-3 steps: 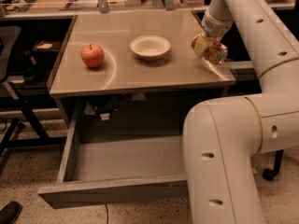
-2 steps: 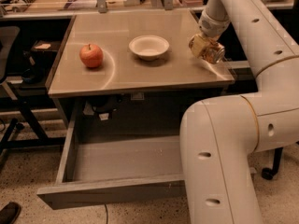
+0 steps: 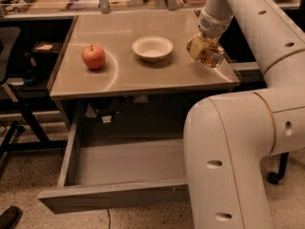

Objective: Place orange can into top drawer

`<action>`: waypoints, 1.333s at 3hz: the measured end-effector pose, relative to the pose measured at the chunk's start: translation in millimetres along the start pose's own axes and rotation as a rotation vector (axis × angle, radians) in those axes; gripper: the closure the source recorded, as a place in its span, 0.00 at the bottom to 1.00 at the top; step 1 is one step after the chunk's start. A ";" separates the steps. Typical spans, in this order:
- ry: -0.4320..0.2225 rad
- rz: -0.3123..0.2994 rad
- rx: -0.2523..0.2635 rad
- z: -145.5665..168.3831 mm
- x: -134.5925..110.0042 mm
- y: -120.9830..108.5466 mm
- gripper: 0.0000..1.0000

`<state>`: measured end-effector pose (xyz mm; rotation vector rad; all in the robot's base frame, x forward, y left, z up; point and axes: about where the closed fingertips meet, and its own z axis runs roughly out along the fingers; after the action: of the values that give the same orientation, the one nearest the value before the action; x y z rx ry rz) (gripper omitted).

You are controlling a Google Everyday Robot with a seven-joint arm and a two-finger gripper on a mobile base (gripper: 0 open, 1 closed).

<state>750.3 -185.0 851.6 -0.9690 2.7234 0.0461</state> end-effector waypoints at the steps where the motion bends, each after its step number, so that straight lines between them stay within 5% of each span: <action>1: 0.028 -0.065 -0.084 7.0 7.0 39.8 1.00; 2: 0.017 -0.075 -0.087 10.2 3.7 41.3 1.00; 4: 0.009 -0.180 -0.172 18.6 14.4 97.6 1.00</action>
Offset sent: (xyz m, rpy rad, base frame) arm -0.0211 0.0229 0.0005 0.0257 0.0444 0.0717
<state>682.6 -115.8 824.8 -1.2601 2.6621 0.2473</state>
